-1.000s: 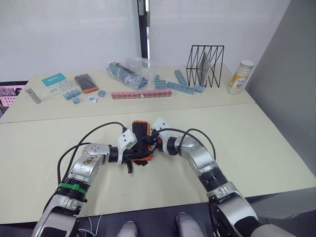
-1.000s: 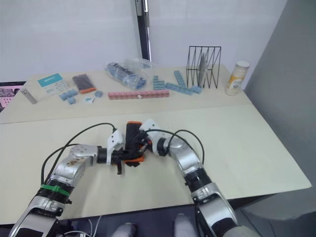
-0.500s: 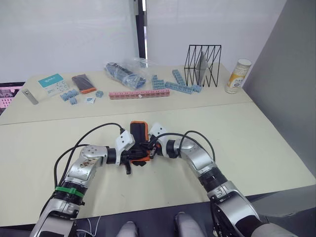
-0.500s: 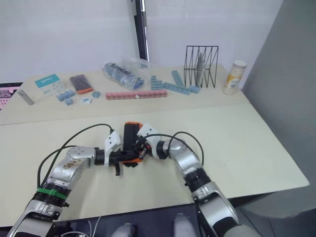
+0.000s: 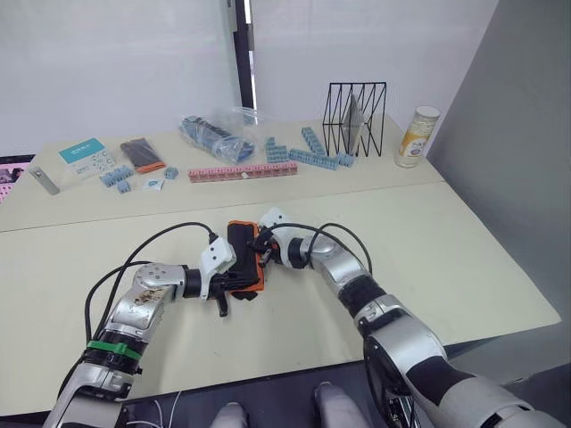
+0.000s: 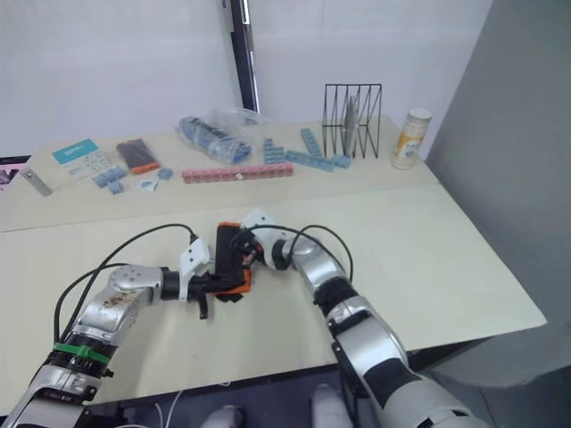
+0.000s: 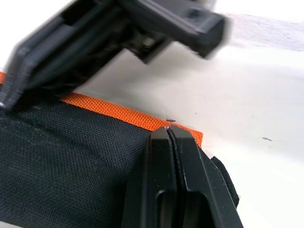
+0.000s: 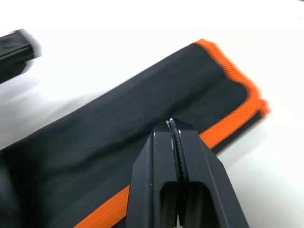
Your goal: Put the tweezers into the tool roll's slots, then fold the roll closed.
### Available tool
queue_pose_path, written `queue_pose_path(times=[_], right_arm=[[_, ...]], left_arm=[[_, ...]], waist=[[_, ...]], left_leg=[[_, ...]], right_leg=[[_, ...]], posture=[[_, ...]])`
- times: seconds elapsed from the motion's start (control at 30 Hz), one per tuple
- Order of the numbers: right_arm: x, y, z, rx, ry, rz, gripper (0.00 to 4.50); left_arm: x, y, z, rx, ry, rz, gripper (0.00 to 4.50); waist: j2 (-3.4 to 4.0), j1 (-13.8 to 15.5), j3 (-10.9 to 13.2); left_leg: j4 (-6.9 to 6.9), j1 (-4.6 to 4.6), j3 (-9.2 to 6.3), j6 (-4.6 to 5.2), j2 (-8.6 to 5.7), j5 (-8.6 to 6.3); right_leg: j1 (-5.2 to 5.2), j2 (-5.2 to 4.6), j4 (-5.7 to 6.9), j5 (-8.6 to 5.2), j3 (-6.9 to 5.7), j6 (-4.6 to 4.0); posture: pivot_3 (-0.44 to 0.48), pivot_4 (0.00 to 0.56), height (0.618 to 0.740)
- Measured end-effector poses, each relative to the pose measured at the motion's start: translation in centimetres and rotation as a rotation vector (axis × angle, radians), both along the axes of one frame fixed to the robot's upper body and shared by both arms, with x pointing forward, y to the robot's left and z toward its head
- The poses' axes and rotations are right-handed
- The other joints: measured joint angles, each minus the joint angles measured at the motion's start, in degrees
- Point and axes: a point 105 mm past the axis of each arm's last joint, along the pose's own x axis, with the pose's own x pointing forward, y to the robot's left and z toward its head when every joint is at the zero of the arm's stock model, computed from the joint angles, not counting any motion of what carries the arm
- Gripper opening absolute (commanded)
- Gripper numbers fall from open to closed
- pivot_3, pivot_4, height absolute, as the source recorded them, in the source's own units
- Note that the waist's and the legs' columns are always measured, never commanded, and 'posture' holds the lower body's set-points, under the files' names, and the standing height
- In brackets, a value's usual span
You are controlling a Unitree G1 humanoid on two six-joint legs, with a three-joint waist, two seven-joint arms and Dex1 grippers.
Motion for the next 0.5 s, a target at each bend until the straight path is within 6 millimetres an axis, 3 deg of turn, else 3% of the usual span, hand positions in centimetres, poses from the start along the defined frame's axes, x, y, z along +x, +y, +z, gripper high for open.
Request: queue_pose_path(times=[0.5], right_arm=[[1.5, 0.4, 0.5, -0.041, -0.009, -0.09, 0.0]], left_arm=[[-0.4, 0.3, 0.1, -0.001, -0.01, 0.004, 0.04]], waist=[[0.01, -0.4, 0.0]], left_leg=[[-0.13, -0.12, 0.0, 0.06, 0.0, -0.03]], right_leg=[[-0.15, 0.0, 0.0, -0.02, 0.01, -0.07]], posture=[[0.0, 0.15, 0.737]])
